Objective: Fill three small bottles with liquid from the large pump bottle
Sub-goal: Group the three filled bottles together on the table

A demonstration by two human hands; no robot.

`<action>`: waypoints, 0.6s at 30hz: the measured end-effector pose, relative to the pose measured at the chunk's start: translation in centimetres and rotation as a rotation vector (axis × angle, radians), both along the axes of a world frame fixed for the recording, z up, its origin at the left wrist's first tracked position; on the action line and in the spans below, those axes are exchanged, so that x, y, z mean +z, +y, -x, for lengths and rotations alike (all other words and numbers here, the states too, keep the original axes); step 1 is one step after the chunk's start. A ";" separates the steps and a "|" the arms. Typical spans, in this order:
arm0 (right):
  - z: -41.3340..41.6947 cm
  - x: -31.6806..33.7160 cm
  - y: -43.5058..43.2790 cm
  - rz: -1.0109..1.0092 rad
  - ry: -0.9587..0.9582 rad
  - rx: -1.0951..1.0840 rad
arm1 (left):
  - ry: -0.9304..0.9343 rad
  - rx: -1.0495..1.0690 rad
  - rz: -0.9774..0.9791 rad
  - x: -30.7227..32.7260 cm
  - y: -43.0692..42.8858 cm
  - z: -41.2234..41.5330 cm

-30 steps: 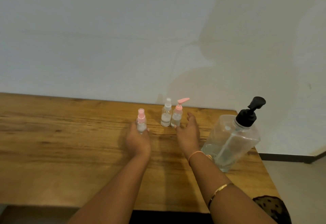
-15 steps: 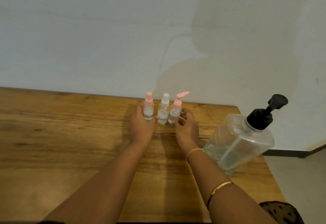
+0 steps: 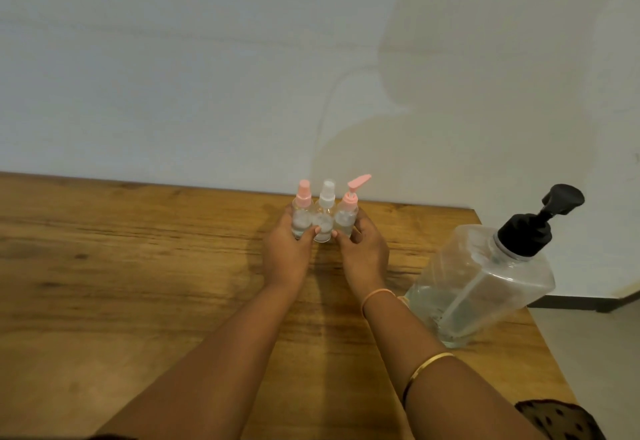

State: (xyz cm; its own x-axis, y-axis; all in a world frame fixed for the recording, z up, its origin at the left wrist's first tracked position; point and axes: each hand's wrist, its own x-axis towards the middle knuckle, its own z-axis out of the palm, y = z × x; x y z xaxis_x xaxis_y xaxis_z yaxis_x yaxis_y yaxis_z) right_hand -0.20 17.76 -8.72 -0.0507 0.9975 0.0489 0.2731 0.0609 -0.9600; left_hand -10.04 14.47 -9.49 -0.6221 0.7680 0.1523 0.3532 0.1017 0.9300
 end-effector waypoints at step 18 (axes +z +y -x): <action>2.1 -1.0 1.8 -0.122 -0.048 -0.163 | 0.061 0.089 -0.011 -0.1 2.0 0.3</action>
